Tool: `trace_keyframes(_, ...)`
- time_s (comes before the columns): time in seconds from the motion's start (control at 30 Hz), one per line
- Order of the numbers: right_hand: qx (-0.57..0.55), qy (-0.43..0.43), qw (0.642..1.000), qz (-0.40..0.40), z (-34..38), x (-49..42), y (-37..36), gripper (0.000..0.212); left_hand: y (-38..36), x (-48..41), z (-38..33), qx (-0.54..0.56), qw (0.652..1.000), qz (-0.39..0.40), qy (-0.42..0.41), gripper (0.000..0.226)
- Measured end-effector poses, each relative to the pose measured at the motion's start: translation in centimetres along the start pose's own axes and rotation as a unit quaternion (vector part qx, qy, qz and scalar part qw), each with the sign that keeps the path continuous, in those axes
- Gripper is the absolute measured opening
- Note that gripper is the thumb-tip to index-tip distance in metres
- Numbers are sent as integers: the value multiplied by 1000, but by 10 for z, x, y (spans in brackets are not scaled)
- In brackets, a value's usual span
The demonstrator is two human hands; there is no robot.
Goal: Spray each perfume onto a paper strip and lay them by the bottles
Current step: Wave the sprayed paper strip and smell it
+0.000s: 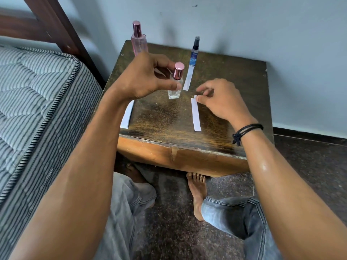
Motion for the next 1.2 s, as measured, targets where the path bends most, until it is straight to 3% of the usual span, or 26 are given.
trace_keyframes(0.33,35,-10,999,11,8,-8,-9,5,2,9,11,-14,999,42,16,32)
trace_keyframes(0.57,-120,-33,992,-19,5,-10,6,3,5,13,10,-1,997,63,38,40)
trace_keyframes(0.77,-226,-8,972,-66,2,-6,18,1,15,20,10,51,995,65,46,79)
trace_keyframes(0.87,-229,20,969,-93,-2,-7,24,1,24,24,12,97,995,10,18,82)
trace_keyframes(1.0,-233,54,963,-125,-6,-8,31,2,28,27,7,207,972,-104,-23,60)
trace_keyframes(1.13,-267,74,947,-161,-6,-3,40,3,19,28,-17,250,910,-329,-30,39)
trace_keyframes(1.2,-293,82,935,-182,-6,0,44,5,2,30,-37,262,879,-396,-49,25)
Point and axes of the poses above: each hand's wrist, its own x-axis away from the middle knuckle, its own y-axis out of the back of the hand, z = x × y, the point moved 1 cm from there along -x, towards the middle knuckle, and after that the axes turned 5 degrees about z, right-handed, at the moved point
